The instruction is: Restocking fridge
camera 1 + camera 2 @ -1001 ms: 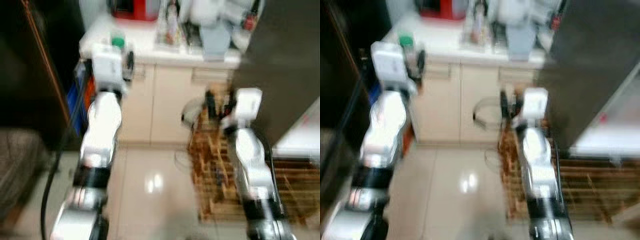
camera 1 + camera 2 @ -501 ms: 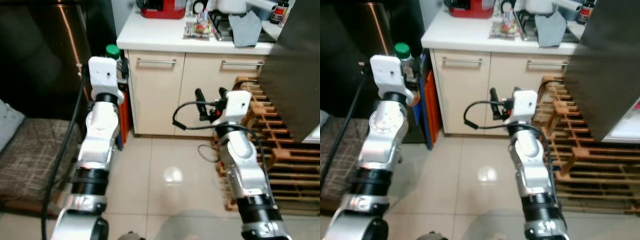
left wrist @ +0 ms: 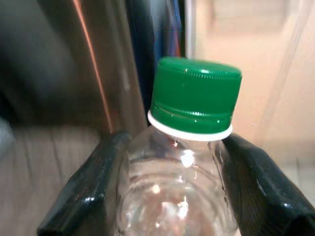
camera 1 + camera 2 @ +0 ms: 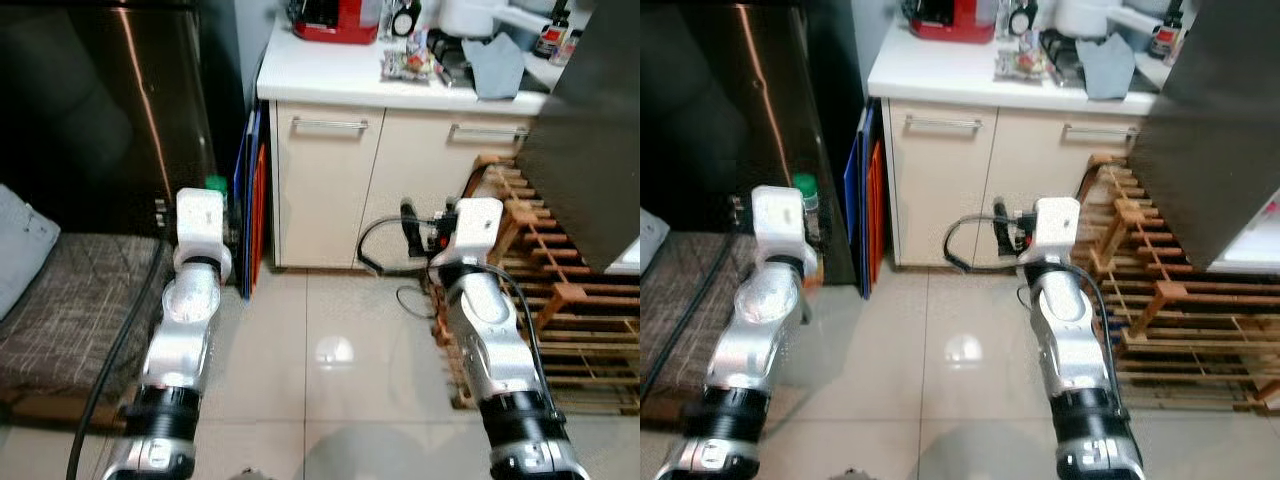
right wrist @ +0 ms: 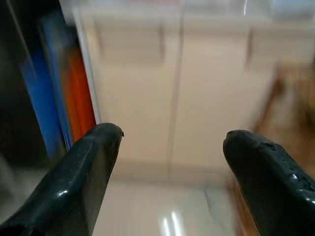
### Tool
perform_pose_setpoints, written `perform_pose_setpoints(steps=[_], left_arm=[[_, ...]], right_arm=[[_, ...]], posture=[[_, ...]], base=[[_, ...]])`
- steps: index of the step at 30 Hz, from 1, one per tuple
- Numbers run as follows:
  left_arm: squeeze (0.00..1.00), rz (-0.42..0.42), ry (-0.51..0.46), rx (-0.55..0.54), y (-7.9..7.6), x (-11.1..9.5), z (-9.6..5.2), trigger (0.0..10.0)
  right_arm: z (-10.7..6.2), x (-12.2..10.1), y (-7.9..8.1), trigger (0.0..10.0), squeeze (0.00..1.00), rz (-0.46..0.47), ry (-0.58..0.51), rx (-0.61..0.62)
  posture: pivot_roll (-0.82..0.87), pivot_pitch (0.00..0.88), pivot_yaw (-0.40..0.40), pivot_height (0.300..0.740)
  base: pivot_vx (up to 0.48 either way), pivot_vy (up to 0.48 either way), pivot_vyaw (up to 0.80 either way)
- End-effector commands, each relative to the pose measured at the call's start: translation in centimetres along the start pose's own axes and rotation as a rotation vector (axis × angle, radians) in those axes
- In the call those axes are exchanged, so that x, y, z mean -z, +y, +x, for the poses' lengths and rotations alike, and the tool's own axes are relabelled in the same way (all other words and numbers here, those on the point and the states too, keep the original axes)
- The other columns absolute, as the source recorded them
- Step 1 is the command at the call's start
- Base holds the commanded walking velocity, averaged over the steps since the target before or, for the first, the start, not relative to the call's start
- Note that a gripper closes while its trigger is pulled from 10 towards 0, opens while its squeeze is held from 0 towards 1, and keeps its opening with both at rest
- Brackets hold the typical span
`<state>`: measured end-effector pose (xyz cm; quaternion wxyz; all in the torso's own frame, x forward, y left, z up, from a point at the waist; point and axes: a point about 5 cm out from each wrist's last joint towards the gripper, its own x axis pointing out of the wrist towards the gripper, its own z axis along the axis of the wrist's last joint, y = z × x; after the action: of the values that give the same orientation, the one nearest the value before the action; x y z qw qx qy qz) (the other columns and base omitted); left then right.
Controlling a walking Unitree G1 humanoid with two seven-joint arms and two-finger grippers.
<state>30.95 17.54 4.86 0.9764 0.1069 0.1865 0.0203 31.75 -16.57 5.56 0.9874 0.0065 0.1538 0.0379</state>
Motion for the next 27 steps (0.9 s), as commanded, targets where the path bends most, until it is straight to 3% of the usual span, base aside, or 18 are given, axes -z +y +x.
perform_pose_setpoints(steps=[1,2,3,4,5,7,10,11,13,14,16,19,27], left_arm=[[0.0,0.078,0.217,0.134,-1.5,4.7,-0.2,10.0],[0.0,0.097,0.326,0.188,-2.0,7.1,-0.8,10.0],[0.0,0.097,0.326,0.188,-2.0,7.1,-0.8,10.0],[0.0,0.09,0.404,0.214,-2.3,8.6,-1.3,10.0],[0.0,0.09,0.404,0.214,-2.3,8.6,-1.3,10.0],[0.0,0.042,0.509,0.246,-3.0,10.7,-2.3,10.0],[0.0,0.046,0.53,0.306,-4.3,11.6,-3.0,10.0],[0.0,0.008,0.56,0.32,-4.8,12.0,-3.3,10.0],[0.0,-0.04,0.594,0.306,-5.4,12.0,-3.4,10.0],[0.0,-0.052,0.605,0.302,-5.5,11.9,-3.3,10.0],[0.0,-0.088,0.644,0.262,-5.4,12.1,-3.4,10.0],[0.0,-0.123,0.737,0.235,-5.3,12.7,-3.8,10.0],[0.0,-0.161,0.715,0.28,-6.6,11.7,-3.5,10.0]], right_arm=[[-0.8,4.9,-1.7,10.0,0.0,-0.055,0.271,0.038],[-1.6,7.0,-2.7,10.0,0.0,-0.07,0.387,0.072],[-1.6,7.0,-2.7,10.0,0.0,-0.07,0.387,0.072],[-2.4,8.5,-3.6,10.0,0.0,-0.066,0.466,0.105],[-2.4,8.5,-3.6,10.0,0.0,-0.066,0.466,0.105],[-3.8,10.7,-4.7,10.0,0.0,-0.092,0.583,0.134],[-4.8,12.1,-5.0,10.0,0.0,-0.137,0.672,0.11],[-5.1,12.6,-4.9,10.0,0.0,-0.112,0.704,0.103],[-5.5,13.5,-3.9,10.0,0.0,0.142,0.752,0.135],[-5.6,13.8,-3.4,10.0,0.0,0.223,0.762,0.143],[-5.7,14.0,-2.8,10.0,0.0,0.243,0.78,0.118],[-5.7,14.4,-1.6,10.0,0.0,0.166,0.82,0.038],[-4.5,13.1,-0.7,10.0,0.0,0.155,0.784,-0.014]], posture=[[-0.01,0.0,-0.038,0.74],[-0.01,0.0,-0.043,0.74],[-0.01,0.0,-0.043,0.74],[-0.01,0.0,-0.043,0.74],[-0.01,0.0,-0.043,0.74],[-0.03,0.0,-0.041,0.74],[-0.05,0.0,-0.032,0.74],[-0.07,0.0,-0.033,0.74],[-0.08,0.0,-0.034,0.74],[-0.08,0.0,-0.034,0.74],[-0.04,0.0,-0.048,0.74],[-0.03,0.0,-0.049,0.74],[-0.03,0.0,-0.053,0.74]], base=[[0.0,0.0,0.0],[0.0,0.0,0.0],[0.0,0.0,0.0],[0.0,0.0,0.0],[0.0,0.0,0.0],[0.0,0.0,0.0],[0.0,0.0,0.0],[0.0,0.0,0.0],[0.0,0.0,0.0],[0.0,0.0,0.0],[0.0,0.0,0.0],[0.0,0.0,0.0],[0.0,0.0,0.0]])
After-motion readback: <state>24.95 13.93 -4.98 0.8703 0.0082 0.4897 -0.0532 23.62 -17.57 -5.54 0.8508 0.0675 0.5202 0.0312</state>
